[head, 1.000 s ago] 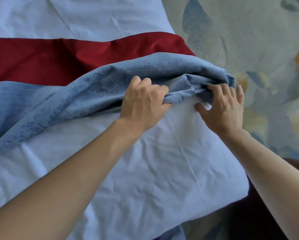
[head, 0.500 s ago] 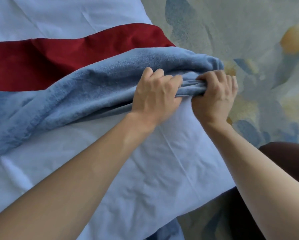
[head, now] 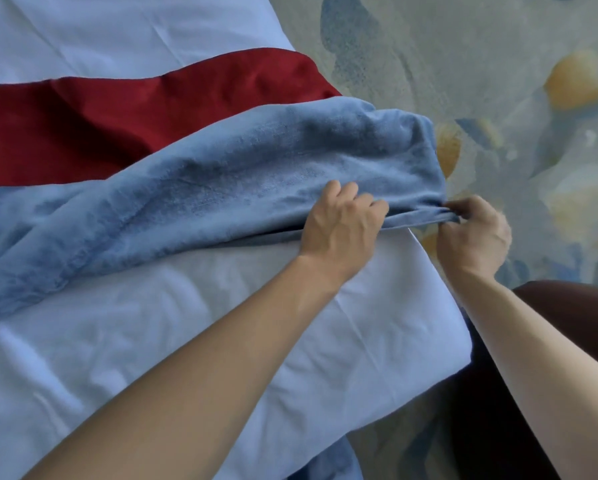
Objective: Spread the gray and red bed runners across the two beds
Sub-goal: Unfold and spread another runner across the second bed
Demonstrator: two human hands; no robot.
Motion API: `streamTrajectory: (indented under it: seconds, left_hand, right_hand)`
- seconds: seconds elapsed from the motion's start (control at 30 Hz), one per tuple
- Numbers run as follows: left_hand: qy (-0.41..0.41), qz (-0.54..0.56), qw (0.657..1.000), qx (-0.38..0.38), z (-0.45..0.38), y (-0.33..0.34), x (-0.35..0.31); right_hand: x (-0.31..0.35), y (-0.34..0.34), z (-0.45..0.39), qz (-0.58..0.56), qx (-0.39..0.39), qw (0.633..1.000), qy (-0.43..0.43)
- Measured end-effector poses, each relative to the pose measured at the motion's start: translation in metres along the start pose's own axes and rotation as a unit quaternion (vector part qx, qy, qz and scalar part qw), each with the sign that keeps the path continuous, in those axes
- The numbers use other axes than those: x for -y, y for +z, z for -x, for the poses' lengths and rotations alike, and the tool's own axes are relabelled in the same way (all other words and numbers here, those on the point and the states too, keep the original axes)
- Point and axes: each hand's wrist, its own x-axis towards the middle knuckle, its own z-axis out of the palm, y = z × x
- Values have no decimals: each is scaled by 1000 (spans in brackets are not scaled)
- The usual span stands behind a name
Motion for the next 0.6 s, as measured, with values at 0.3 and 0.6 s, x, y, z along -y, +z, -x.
streamTrajectory:
  seconds: [0.3, 0.6]
  left_hand:
    - [-72, -31, 994, -78, 47, -7, 53]
    - [-184, -72, 977, -80, 109, -19, 110]
  right_hand:
    - [52, 21, 54, 40, 5, 929, -368]
    - [59, 19, 47, 70, -38, 914, -398]
